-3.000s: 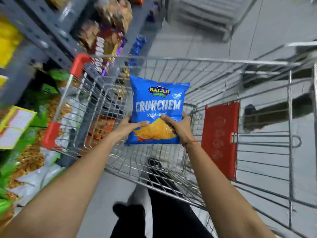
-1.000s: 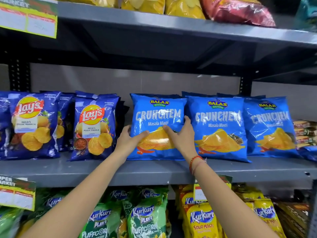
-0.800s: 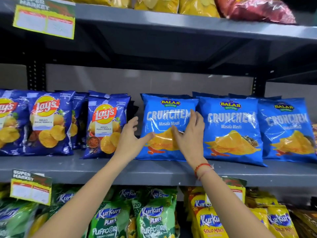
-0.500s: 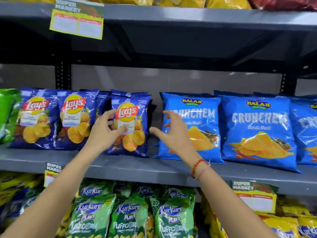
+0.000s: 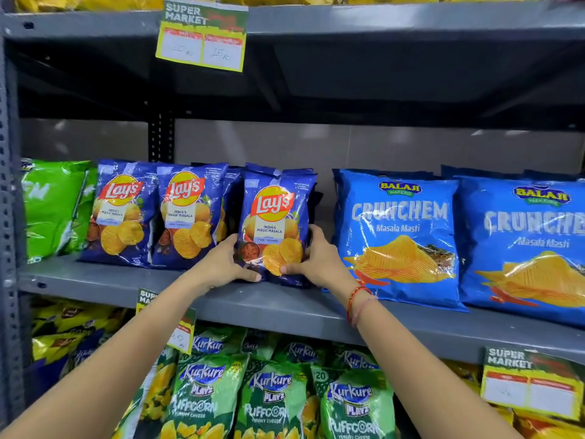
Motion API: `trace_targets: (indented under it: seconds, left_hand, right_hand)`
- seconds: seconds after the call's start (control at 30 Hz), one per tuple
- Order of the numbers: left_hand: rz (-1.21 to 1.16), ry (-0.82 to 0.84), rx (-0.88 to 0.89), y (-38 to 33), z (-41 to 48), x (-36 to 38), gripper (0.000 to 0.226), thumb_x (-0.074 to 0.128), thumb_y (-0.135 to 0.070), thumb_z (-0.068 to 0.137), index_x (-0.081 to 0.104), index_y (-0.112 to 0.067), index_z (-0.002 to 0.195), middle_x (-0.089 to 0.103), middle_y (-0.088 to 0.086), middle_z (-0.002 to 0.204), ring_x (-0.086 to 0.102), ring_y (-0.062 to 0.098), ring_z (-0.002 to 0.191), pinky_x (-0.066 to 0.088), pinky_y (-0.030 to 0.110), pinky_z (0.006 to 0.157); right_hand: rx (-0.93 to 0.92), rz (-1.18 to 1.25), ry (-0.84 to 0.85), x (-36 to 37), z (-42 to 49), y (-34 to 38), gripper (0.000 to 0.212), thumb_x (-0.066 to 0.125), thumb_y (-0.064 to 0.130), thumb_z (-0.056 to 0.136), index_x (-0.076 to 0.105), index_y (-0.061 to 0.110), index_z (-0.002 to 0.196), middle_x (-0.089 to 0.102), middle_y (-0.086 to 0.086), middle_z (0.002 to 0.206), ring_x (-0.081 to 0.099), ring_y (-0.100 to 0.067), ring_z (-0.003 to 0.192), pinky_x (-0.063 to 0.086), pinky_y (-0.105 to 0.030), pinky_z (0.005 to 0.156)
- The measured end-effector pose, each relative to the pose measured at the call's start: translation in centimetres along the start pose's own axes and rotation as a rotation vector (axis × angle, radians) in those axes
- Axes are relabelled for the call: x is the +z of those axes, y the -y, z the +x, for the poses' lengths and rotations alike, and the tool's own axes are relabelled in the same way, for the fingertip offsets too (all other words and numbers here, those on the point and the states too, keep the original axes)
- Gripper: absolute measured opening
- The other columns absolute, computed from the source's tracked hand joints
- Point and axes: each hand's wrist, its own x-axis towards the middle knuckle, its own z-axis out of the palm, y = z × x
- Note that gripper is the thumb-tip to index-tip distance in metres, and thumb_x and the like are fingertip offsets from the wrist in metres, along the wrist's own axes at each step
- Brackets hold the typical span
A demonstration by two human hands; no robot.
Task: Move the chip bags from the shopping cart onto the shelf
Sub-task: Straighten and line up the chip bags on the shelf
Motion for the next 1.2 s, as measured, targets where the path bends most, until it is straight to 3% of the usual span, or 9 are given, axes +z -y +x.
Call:
trace_targets:
  seconds: [0.17, 0.33, 0.43, 0.5, 0.73, 0.83, 0.97, 1.1, 1.2]
  left_hand:
    - [-0.064, -0.009, -0.021, 0.2, 0.0, -1.0, 0.086, 0.076, -0.002, 0.072, 0.026, -0.004, 0.142, 0.048, 0.016, 0.139, 0.054, 0.022, 0.107, 0.041, 0.03, 0.094]
    - [0.095, -0.115, 0.008, 0.4, 0.1, -2.1, 0.084, 0.076, 0.002, 0.07, 0.03, 0.001, 0.141, 0.049, 0.026, 0.134, 0.056, 0.036, 0.115, 0.044, 0.035, 0.094]
    - [0.203, -0.184, 0.057, 0.4, 0.0, -2.1, 0.053, 0.079, -0.002, 0.067, 0.056, -0.003, 0.115, 0.064, 0.011, 0.089, 0.061, 0.03, 0.092, 0.05, 0.043, 0.092]
    - [0.282, -0.243, 0.076, 0.8, 0.0, -2.0, 0.056, 0.08, -0.008, 0.067, 0.057, 0.003, 0.117, 0.06, 0.007, 0.075, 0.062, 0.027, 0.082, 0.052, 0.041, 0.086]
    - [0.254, -0.298, 0.08, 1.6, 0.3, -2.1, 0.061, 0.078, -0.011, 0.071, 0.053, 0.006, 0.124, 0.07, 0.019, 0.084, 0.064, 0.025, 0.09, 0.045, 0.029, 0.081]
    - [0.215, -0.276, 0.063, 1.5, 0.1, -2.2, 0.062, 0.077, -0.008, 0.072, 0.051, 0.004, 0.128, 0.067, 0.023, 0.11, 0.062, 0.03, 0.103, 0.045, 0.028, 0.087]
    - [0.195, -0.227, 0.046, 1.7, 0.0, -2.2, 0.06, 0.073, -0.002, 0.075, 0.049, 0.004, 0.13, 0.064, 0.026, 0.116, 0.062, 0.033, 0.106, 0.046, 0.031, 0.091]
    - [0.262, -0.218, 0.033, 2.0, -0.2, -2.5, 0.054, 0.068, 0.006, 0.076, 0.05, 0.005, 0.127, 0.066, 0.025, 0.113, 0.064, 0.029, 0.093, 0.05, 0.027, 0.079]
    - [0.282, -0.277, 0.072, 1.8, -0.3, -3.1, 0.043, 0.054, 0.013, 0.079, 0.054, 0.007, 0.121, 0.067, 0.028, 0.104, 0.055, 0.021, 0.077, 0.045, 0.012, 0.059]
  right_hand:
    - [-0.056, 0.016, -0.052, 1.3, 0.6, 0.0, 0.093, 0.085, 0.019, 0.064, 0.029, 0.017, 0.137, 0.062, -0.016, 0.118, 0.055, -0.037, 0.113, 0.047, -0.046, 0.097]
    - [-0.106, 0.01, -0.074, 1.9, 0.8, 0.4, 0.083, 0.082, 0.017, 0.067, 0.032, 0.014, 0.133, 0.057, -0.01, 0.103, 0.057, -0.036, 0.108, 0.048, -0.045, 0.093]
    - [-0.102, -0.009, -0.083, 2.5, 0.9, 0.6, 0.085, 0.082, 0.019, 0.068, 0.03, 0.013, 0.134, 0.058, -0.019, 0.117, 0.05, -0.036, 0.113, 0.045, -0.047, 0.096]
    - [-0.096, -0.024, -0.088, 2.8, 0.9, 0.5, 0.086, 0.081, 0.022, 0.068, 0.029, 0.013, 0.136, 0.057, -0.019, 0.12, 0.048, -0.036, 0.116, 0.045, -0.049, 0.097]
    - [-0.087, -0.046, -0.075, 2.8, 1.0, 0.3, 0.081, 0.083, 0.025, 0.066, 0.036, 0.012, 0.13, 0.06, -0.018, 0.119, 0.051, -0.035, 0.115, 0.046, -0.05, 0.096]
    - [-0.061, 0.0, -0.049, 2.3, 1.0, 0.1, 0.071, 0.085, 0.025, 0.064, 0.045, 0.011, 0.121, 0.064, -0.014, 0.102, 0.058, -0.033, 0.103, 0.05, -0.042, 0.089]
    - [-0.024, 0.099, 0.019, 1.8, 0.9, 0.3, 0.067, 0.087, 0.02, 0.061, 0.055, 0.009, 0.118, 0.056, 0.001, 0.076, 0.055, -0.023, 0.087, 0.052, -0.037, 0.084]
    - [-0.034, 0.104, 0.007, 1.4, 0.0, 0.4, 0.066, 0.087, 0.021, 0.061, 0.055, 0.009, 0.116, 0.066, -0.016, 0.094, 0.061, -0.028, 0.089, 0.054, -0.041, 0.085]
    - [-0.105, 0.02, -0.083, -0.1, -1.6, 0.7, 0.07, 0.085, 0.025, 0.064, 0.052, 0.011, 0.123, 0.061, -0.01, 0.108, 0.058, -0.024, 0.094, 0.051, -0.038, 0.089]
